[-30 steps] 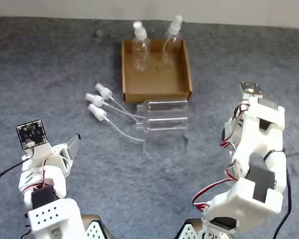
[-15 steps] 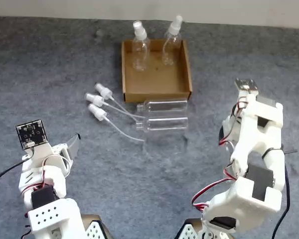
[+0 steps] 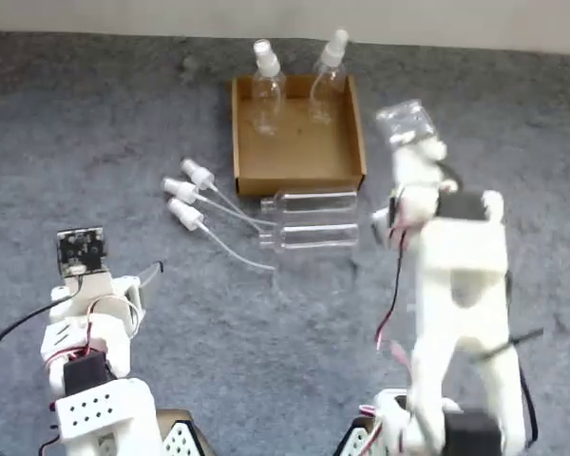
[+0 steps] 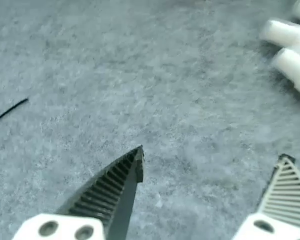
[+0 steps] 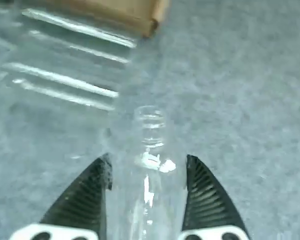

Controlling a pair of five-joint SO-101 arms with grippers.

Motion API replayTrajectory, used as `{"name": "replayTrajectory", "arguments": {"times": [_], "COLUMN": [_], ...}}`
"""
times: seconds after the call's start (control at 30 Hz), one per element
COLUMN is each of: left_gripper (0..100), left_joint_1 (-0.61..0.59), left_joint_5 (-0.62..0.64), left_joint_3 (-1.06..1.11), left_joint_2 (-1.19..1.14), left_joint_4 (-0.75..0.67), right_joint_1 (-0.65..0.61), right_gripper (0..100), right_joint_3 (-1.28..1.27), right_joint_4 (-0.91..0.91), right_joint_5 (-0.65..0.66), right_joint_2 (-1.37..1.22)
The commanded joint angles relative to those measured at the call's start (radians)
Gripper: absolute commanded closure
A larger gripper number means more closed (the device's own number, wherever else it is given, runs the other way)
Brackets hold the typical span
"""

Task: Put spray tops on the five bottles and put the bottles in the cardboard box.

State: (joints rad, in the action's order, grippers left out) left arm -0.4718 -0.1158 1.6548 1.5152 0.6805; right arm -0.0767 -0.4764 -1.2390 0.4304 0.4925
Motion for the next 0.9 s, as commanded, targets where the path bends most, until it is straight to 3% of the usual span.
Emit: {"name": "replayTrajectory", "arguments": {"times": [0.0,0.1,0.23,0.47,0.87], "left_gripper": [67,67,68,81,81], "left_joint_1": [0.120,0.203,0.271,0.283,0.337], "left_joint_5": [-0.017,-0.018,-0.012,-0.006,0.325], "left_joint_3": [-0.229,-0.432,-0.645,-0.871,-1.325], "left_joint_2": [-0.002,-0.004,-0.047,-0.538,-1.287], "left_joint_4": [0.204,0.394,0.505,0.509,0.509], "right_joint_1": [-0.079,-0.114,-0.176,-0.292,-0.360], "right_gripper": [99.3,99.3,99.3,99.3,99.3], "right_joint_3": [-0.183,-0.328,-0.463,-0.611,-0.633], "right_joint_4": [0.030,0.025,0.024,0.024,0.031], "right_joint_5": [0.025,0.032,0.029,-0.072,-0.133], "right_joint_2": [0.260,0.432,0.627,0.742,0.731]}}
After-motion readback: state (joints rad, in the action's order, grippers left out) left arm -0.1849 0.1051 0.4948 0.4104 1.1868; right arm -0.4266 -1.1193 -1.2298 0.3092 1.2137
